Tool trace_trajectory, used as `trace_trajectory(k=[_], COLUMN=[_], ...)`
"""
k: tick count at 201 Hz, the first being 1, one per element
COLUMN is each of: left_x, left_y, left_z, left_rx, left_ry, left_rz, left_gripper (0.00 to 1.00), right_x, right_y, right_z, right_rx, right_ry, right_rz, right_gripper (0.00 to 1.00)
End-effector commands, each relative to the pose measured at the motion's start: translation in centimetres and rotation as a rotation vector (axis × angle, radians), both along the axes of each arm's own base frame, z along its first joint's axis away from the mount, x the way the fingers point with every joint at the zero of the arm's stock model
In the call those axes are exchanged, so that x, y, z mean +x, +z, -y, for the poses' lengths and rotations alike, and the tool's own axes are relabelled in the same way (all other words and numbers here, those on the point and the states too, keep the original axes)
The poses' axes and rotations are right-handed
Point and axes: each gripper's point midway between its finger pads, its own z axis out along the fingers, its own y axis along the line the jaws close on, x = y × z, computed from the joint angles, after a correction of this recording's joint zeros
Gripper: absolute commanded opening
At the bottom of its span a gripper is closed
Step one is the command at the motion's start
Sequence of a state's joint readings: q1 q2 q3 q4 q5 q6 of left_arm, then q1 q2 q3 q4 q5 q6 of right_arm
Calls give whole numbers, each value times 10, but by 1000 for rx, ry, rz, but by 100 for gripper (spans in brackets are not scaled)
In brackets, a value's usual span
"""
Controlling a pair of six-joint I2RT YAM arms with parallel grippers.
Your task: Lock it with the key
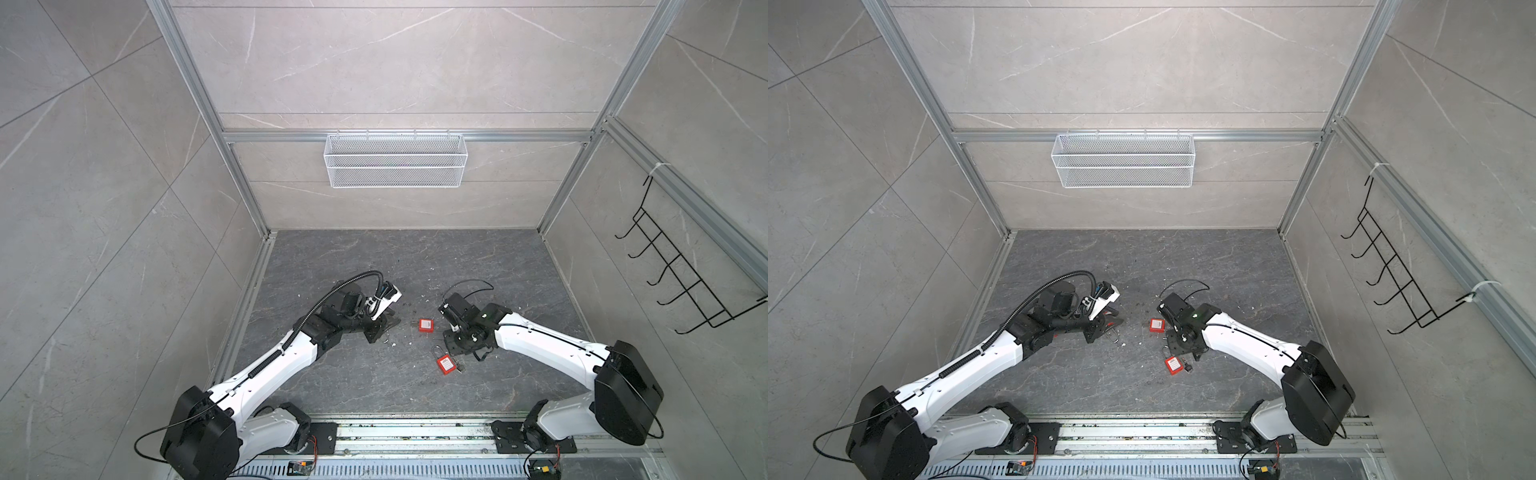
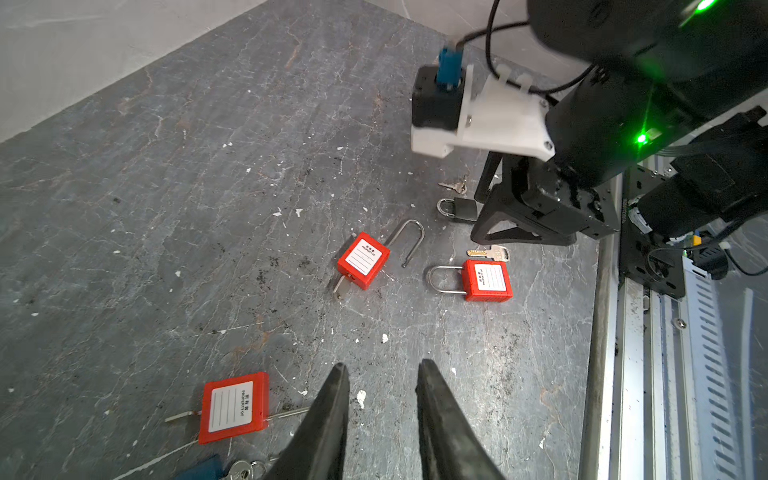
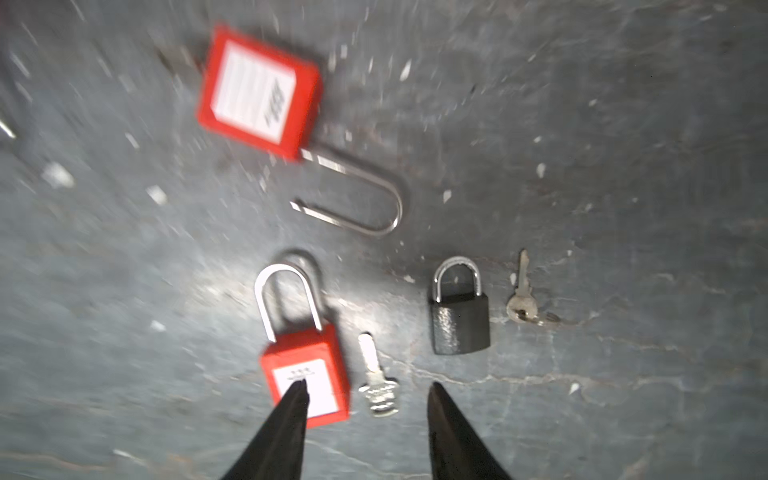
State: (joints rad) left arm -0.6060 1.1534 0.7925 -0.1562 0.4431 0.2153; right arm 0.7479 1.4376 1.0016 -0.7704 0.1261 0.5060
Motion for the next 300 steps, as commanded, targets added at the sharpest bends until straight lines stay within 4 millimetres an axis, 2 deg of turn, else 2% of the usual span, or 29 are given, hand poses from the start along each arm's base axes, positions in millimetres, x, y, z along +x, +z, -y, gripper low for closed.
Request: trace_trajectory(k=[1,21,31,40,54,85,115,142,197,251,300], left_x=[6,7,7,7,6,6,5,5,4,2,2], left_y=[16,17,18,19,21,21,17,10,3,-8,-13], left_z=[-7,-10,-11,-13,-15,-20,-24,-27,-38,-43,-46], left_rx=[-25,-29,-32,-36,-40,-54,-48,-33,-3,16,29], left_ry=[58,79,90,99,110,137,155,161,175,184,189], left_rz=[41,51,56,61,72,86,91,94,104,86,77], left_gripper=[31,31,31,31,31,31,31,31,31,31,31], right_x=[9,25,33,39,49,60,61,72,76,76,78], right_y=[24,34,37,37,37,24,9,-5,-26,-58,-75], right_z=[-11,-27,-31,-34,-41,-40,-42,-59,-58,-68,-72], right_rx=[84,201,253,296,365,471,436,451,425,388,350], right_ry=[-201,-381,-483,-601,-710,-1100,-1344,-1409,-1518,-1523,-1515], right_rz=[19,38,49,44,51,39,3,-22,1,-48,-69], right_gripper=[59,61,72,77,78,79,77,77,77,77,75])
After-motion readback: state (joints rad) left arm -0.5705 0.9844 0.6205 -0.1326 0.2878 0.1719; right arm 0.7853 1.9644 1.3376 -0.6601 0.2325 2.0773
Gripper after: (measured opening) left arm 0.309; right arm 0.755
